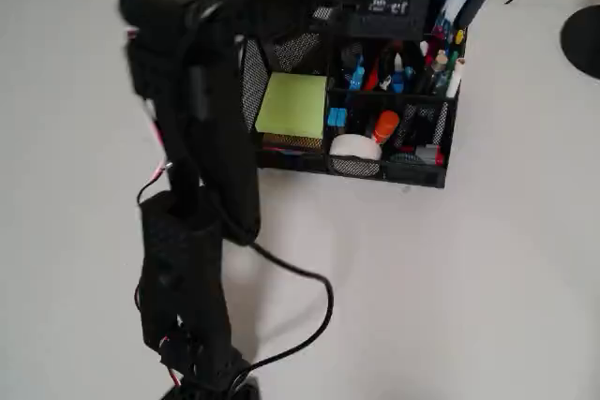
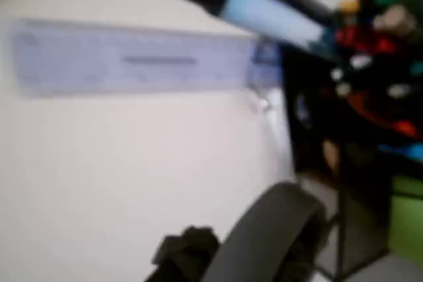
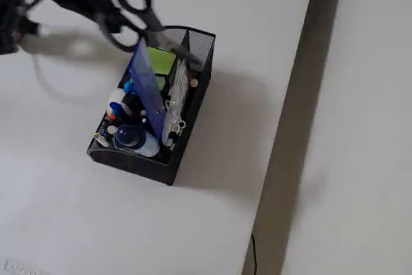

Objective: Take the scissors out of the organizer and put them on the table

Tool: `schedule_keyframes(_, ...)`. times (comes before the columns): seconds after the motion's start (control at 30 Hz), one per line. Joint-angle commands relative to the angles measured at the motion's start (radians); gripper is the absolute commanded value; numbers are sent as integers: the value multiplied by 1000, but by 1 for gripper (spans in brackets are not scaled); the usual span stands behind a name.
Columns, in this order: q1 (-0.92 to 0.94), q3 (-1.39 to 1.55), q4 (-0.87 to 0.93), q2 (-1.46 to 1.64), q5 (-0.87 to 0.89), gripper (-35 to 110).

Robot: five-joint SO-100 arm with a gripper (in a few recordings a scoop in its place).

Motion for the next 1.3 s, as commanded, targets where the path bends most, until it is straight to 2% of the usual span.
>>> schedule_keyframes(0.0, 60, -71, 146, 216, -29, 0)
schedule_keyframes(0.07, 74, -67, 209, 256, -32, 0)
schedule_keyframes(0.23, 94, 318, 206, 518, -52, 0)
schedule_keyframes(0.6, 35, 893, 207, 824, -181, 0)
schedule_keyframes(1.07, 97, 1177, 210, 879, -462, 0)
schedule_keyframes(1.27, 95, 1361, 210, 876, -483, 0)
